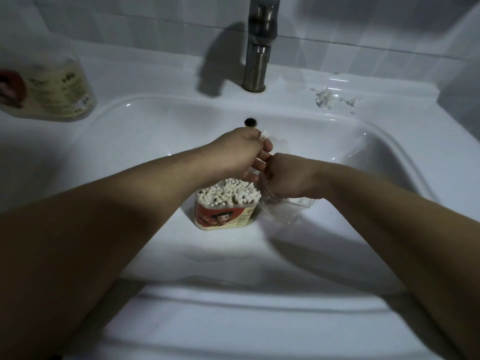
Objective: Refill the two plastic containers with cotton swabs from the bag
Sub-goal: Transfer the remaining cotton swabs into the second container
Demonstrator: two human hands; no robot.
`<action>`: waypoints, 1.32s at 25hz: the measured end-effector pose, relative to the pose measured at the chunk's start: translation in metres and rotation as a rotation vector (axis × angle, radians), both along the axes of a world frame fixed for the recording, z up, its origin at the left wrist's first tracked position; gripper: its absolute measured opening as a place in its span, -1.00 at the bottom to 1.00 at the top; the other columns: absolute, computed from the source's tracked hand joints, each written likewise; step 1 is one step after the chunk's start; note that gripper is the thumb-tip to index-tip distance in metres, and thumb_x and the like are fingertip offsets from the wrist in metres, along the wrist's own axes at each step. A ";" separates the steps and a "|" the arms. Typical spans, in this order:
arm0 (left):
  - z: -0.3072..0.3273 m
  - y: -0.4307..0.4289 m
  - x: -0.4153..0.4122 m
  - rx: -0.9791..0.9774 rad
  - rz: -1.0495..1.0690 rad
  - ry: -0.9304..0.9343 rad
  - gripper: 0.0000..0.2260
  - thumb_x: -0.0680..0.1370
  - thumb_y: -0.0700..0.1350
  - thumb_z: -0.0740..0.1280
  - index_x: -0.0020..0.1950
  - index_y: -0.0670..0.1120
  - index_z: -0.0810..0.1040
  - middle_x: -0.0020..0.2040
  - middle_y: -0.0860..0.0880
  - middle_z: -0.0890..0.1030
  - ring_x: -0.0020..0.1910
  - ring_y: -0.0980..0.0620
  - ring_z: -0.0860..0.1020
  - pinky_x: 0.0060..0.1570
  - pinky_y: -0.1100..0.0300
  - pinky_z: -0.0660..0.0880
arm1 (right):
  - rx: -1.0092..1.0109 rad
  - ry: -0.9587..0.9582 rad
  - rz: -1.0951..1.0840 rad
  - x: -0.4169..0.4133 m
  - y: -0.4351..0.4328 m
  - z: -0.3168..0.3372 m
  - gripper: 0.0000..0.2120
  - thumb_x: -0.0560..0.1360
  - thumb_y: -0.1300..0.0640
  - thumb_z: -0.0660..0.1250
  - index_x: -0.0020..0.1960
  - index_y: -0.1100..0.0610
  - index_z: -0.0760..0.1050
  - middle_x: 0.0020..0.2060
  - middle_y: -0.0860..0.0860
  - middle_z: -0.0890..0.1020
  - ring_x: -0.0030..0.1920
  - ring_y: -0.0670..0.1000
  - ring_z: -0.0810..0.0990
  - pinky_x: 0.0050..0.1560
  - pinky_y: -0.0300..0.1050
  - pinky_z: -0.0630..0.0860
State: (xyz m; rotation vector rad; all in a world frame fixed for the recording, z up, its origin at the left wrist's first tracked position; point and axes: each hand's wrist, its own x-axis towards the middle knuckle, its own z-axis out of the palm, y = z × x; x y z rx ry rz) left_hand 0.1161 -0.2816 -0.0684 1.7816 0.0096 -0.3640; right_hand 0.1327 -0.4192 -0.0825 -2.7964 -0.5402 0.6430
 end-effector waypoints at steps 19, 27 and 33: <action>-0.002 0.004 0.002 0.146 0.017 -0.104 -0.75 0.70 -0.18 0.10 -0.03 -0.04 0.54 -0.03 -0.01 0.68 0.00 -0.02 0.68 0.07 -0.05 0.65 | 0.711 -0.007 -0.323 0.008 -0.026 0.042 -0.85 0.41 0.44 0.42 -0.13 0.25 0.70 -0.33 0.10 0.71 -0.31 -0.04 0.65 -0.20 -0.24 0.62; 0.002 0.006 0.004 -0.094 0.036 -0.087 -0.79 0.72 -0.23 0.14 0.14 -0.19 0.58 -0.22 -0.08 0.59 -0.40 0.10 0.50 -0.33 0.24 0.55 | 0.973 -0.089 -0.457 0.011 -0.025 0.037 -0.86 0.40 0.39 0.52 -0.07 0.25 0.66 -0.28 0.11 0.68 -0.34 -0.05 0.63 -0.23 -0.27 0.58; 0.000 0.004 0.002 -0.105 -0.021 -0.042 -0.74 0.72 -0.23 0.10 0.06 -0.19 0.59 -0.26 -0.05 0.43 -0.35 0.07 0.40 -0.35 0.24 0.46 | 0.985 -0.170 -0.380 0.011 -0.021 0.032 -0.86 0.51 0.32 0.42 0.03 0.18 0.70 -0.26 0.12 0.73 -0.27 -0.06 0.68 -0.24 -0.27 0.55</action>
